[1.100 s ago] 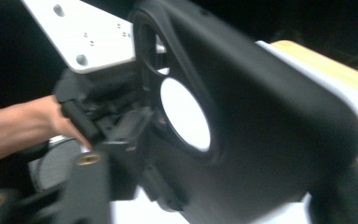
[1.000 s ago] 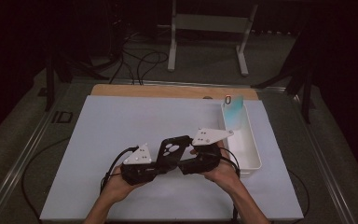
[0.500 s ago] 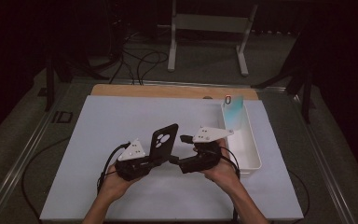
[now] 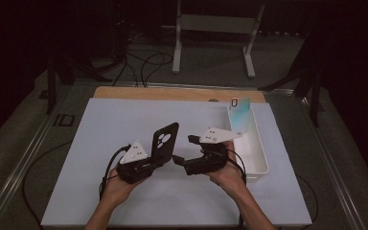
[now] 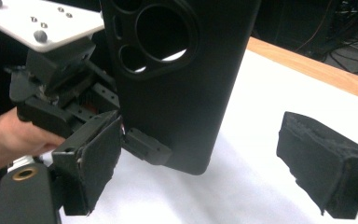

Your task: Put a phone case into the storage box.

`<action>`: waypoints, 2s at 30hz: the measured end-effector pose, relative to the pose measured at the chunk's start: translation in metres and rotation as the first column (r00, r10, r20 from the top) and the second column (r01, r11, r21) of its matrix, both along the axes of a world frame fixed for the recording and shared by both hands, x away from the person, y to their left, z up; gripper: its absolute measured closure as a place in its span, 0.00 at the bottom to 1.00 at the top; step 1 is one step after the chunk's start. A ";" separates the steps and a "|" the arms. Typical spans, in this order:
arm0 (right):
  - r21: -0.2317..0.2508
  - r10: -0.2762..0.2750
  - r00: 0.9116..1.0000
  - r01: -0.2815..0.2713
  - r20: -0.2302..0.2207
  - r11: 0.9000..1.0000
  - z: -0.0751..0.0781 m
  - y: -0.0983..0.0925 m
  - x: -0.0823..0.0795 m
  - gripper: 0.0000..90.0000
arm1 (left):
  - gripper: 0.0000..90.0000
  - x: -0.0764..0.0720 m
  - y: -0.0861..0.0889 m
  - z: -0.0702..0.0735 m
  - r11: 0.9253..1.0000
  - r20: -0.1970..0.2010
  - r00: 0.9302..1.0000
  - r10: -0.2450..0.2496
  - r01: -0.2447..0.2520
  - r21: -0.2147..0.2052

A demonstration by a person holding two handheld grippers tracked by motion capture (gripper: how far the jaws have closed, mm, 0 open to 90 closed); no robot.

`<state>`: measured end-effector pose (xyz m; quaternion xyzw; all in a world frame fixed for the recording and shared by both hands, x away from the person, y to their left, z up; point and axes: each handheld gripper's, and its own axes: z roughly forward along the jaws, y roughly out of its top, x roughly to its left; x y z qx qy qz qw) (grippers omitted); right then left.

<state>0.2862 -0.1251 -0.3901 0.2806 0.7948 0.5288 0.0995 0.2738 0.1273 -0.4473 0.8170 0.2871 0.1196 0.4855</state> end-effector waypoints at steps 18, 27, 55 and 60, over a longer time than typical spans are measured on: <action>0.115 -0.052 0.999 0.052 -0.007 0.992 0.015 0.020 0.006 0.10 | 0.95 -0.001 -0.010 -0.005 0.998 0.012 0.998 0.055 -0.055 0.014; 0.117 -0.096 0.995 0.098 -0.021 0.988 0.014 0.031 0.009 0.14 | 0.95 -0.004 -0.016 -0.006 0.998 0.017 0.998 0.059 -0.060 0.014; 0.130 -0.140 0.990 0.144 -0.033 0.981 0.011 0.037 0.011 0.12 | 0.95 -0.008 -0.023 -0.006 0.997 0.026 0.996 0.080 -0.080 0.007; 0.129 -0.148 0.988 0.151 -0.034 0.980 0.012 0.037 0.011 0.13 | 0.95 -0.008 -0.023 -0.006 0.997 0.028 0.996 0.083 -0.083 0.002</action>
